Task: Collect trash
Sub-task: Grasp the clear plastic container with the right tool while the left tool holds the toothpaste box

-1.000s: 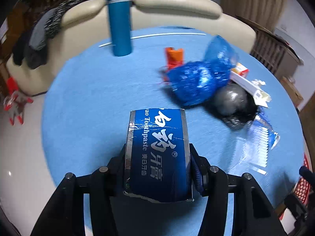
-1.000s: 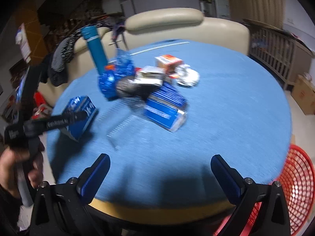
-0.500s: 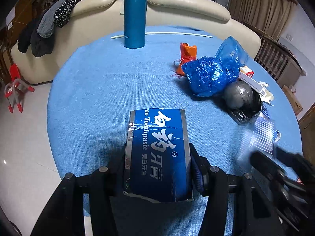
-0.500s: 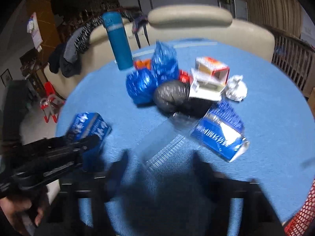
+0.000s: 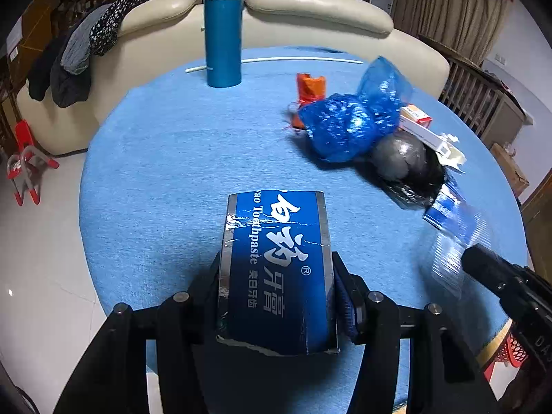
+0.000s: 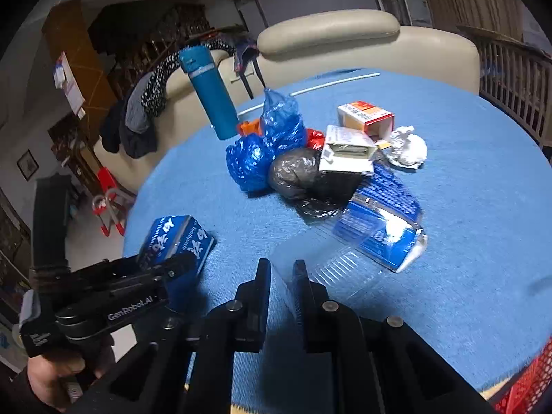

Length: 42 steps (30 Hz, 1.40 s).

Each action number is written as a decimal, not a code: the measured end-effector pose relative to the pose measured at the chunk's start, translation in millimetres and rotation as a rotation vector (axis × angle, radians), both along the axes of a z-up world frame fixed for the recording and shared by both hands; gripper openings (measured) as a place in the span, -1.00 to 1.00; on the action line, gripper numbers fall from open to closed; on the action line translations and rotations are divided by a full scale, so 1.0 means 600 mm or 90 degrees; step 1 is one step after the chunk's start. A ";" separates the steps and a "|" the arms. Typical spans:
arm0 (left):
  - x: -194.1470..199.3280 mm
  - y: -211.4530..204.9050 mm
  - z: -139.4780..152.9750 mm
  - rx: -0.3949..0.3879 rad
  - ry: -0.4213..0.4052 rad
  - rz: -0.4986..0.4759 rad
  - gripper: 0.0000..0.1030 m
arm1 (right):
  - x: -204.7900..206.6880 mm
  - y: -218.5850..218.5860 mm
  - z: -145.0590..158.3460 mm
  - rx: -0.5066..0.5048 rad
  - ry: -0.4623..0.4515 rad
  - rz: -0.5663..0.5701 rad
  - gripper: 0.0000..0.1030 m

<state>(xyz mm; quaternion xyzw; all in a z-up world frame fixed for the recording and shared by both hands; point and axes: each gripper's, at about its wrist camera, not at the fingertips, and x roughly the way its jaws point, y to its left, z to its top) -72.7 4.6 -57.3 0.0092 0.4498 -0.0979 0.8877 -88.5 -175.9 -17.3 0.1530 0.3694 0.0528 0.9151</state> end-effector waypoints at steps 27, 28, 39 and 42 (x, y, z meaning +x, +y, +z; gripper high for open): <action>-0.012 -0.012 -0.009 0.002 0.001 -0.008 0.14 | 0.012 0.027 0.017 -0.135 -0.021 -0.021 1.00; -0.012 -0.009 -0.009 0.000 0.002 -0.009 0.14 | 0.018 0.028 0.013 -0.131 -0.023 0.006 1.00; -0.003 -0.010 -0.016 -0.015 0.010 -0.021 0.14 | 0.054 -0.027 -0.017 -0.144 -0.013 0.154 0.98; -0.005 -0.008 -0.016 -0.018 0.012 -0.022 0.14 | 0.055 -0.023 -0.026 -0.121 -0.014 0.150 0.63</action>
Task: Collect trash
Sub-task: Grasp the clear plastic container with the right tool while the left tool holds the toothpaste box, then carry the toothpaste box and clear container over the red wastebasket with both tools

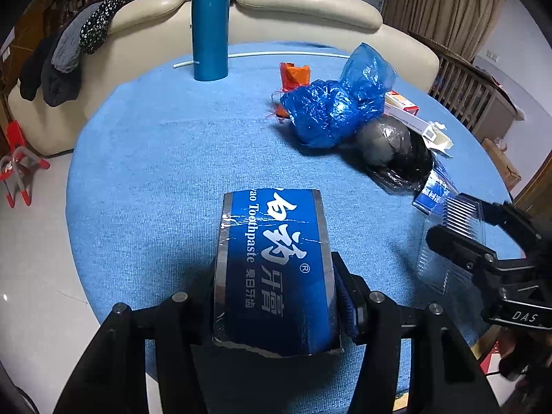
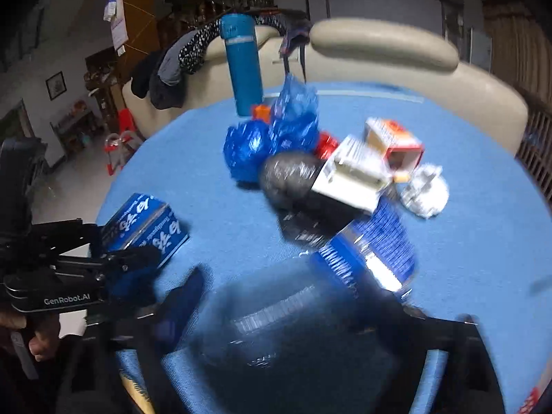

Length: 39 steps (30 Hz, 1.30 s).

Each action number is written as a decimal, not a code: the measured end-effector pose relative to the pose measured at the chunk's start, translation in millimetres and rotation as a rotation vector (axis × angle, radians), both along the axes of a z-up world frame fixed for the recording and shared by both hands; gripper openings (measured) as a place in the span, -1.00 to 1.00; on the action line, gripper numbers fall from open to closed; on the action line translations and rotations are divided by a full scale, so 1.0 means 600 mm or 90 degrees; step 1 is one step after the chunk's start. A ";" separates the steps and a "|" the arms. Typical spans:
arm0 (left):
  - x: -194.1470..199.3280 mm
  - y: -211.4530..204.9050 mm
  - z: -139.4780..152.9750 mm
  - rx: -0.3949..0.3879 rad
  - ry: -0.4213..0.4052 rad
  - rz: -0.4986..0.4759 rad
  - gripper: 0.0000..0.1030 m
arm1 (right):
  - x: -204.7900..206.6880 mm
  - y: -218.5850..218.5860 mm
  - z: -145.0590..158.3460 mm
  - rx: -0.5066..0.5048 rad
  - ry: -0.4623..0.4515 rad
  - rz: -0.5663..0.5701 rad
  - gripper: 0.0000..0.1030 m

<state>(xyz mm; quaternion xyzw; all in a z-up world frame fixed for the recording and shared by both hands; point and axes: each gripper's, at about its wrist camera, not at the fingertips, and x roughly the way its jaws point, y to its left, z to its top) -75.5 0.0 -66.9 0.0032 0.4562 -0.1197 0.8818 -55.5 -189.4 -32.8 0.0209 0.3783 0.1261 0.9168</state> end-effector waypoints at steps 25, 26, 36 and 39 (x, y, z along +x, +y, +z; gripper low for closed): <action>-0.034 -0.076 0.037 0.040 -0.036 -0.076 0.14 | -0.090 -0.112 0.057 0.159 -0.053 -0.164 0.59; -0.036 -0.085 0.042 0.042 -0.038 -0.086 0.14 | -0.095 -0.116 0.059 0.160 -0.057 -0.169 0.59; -0.051 -0.169 0.069 0.055 -0.047 -0.149 0.14 | -0.169 -0.183 0.102 0.172 -0.110 -0.238 0.59; -0.053 -0.191 0.077 0.060 -0.053 -0.167 0.14 | -0.199 -0.210 0.113 0.175 -0.125 -0.266 0.59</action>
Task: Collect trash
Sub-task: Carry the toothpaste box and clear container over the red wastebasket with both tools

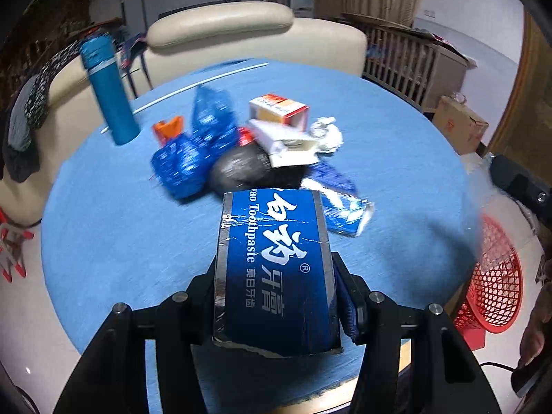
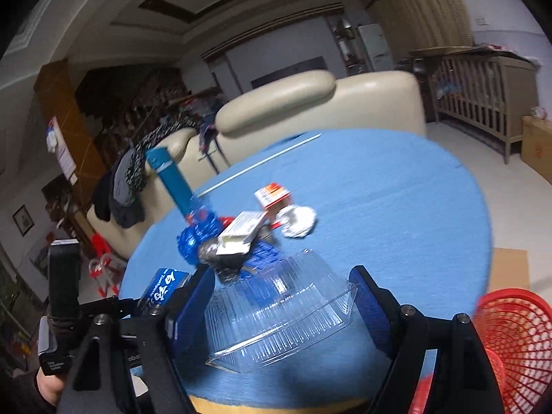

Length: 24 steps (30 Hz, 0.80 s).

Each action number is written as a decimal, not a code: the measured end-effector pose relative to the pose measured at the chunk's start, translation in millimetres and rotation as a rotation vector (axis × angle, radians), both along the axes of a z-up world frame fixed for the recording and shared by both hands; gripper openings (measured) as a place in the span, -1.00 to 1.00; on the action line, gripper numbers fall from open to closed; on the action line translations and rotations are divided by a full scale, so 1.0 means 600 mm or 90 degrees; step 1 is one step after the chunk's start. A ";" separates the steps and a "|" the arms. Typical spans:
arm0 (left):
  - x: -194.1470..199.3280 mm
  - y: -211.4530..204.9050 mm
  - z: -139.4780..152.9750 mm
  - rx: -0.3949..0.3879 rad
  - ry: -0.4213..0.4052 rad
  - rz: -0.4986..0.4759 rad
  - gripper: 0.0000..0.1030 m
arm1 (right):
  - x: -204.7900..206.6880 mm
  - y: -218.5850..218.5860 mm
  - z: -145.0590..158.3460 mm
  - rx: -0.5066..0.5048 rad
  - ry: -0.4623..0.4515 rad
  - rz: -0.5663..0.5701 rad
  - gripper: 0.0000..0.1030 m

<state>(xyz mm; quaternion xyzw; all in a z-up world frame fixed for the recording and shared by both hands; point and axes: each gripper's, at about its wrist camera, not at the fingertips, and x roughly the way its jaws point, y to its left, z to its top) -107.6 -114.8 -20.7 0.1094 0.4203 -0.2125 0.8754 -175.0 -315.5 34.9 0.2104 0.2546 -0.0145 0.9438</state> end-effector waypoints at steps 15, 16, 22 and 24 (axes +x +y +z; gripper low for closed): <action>-0.050 -0.144 0.034 0.006 -0.033 -0.114 0.14 | -0.155 -0.131 0.010 0.008 -0.013 -0.142 0.60; -0.055 -0.156 0.038 0.005 -0.036 -0.124 0.14 | -0.165 -0.140 0.009 0.008 -0.013 -0.152 0.60; -0.080 -0.220 0.048 -0.005 -0.031 -0.181 0.14 | -0.205 -0.188 -0.005 0.017 0.000 -0.207 0.60; -0.086 -0.241 0.048 -0.009 -0.025 -0.197 0.14 | -0.218 -0.206 -0.015 0.021 0.009 -0.225 0.60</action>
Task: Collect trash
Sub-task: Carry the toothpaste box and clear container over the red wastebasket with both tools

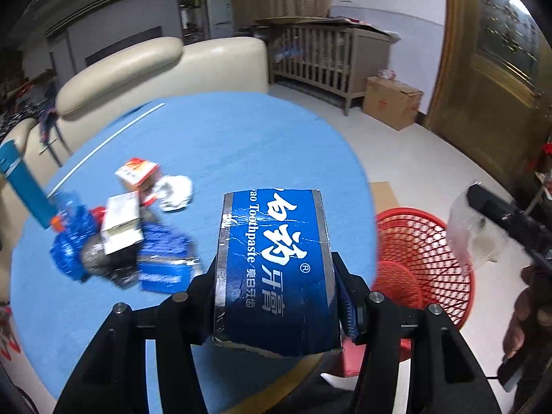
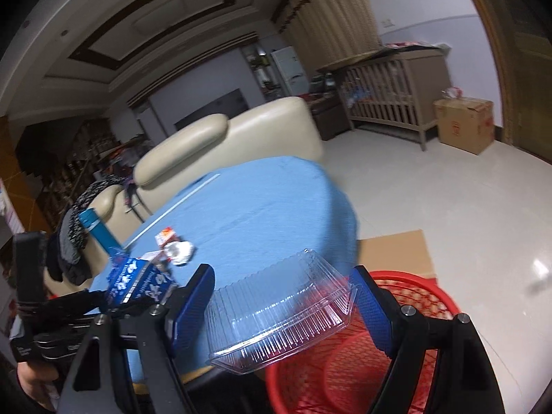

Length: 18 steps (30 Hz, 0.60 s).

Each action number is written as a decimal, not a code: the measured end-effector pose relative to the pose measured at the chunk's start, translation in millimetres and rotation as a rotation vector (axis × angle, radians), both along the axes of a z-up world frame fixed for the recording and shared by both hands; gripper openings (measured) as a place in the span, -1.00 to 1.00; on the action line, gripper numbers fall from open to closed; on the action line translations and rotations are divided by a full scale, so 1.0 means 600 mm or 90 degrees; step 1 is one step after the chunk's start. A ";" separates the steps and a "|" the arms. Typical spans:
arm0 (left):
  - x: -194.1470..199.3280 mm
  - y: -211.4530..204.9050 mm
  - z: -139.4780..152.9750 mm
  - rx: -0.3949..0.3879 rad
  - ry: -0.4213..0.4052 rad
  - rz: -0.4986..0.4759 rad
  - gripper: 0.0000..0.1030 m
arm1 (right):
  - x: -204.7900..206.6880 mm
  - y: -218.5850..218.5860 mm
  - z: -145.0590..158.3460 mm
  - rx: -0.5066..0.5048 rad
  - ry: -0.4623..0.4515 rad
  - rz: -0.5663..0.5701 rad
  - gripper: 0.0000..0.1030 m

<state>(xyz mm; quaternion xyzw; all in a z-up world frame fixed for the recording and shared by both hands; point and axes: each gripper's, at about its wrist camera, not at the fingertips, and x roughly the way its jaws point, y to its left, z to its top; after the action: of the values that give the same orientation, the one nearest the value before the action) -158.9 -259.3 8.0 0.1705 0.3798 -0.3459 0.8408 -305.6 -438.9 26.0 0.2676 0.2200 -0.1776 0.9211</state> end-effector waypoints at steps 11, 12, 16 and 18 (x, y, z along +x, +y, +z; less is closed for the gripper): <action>-0.052 -0.086 -0.011 0.010 0.011 -0.072 0.14 | -0.059 -0.064 -0.076 0.037 0.064 -0.058 0.61; -0.057 -0.092 -0.011 0.012 0.011 -0.076 0.14 | -0.062 -0.068 -0.083 0.041 0.071 -0.061 0.61; -0.068 -0.108 -0.017 0.020 0.012 -0.088 0.13 | -0.072 -0.078 -0.106 0.059 0.088 -0.068 0.63; -0.072 -0.117 -0.020 0.024 0.013 -0.094 0.13 | -0.068 -0.080 -0.115 0.071 0.100 -0.068 0.65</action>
<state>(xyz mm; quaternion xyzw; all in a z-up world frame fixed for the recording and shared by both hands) -201.9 -329.7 -4.3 0.2105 0.3815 -0.4016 0.8055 -346.7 -486.9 -43.0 0.3151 0.2867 -0.2346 0.8738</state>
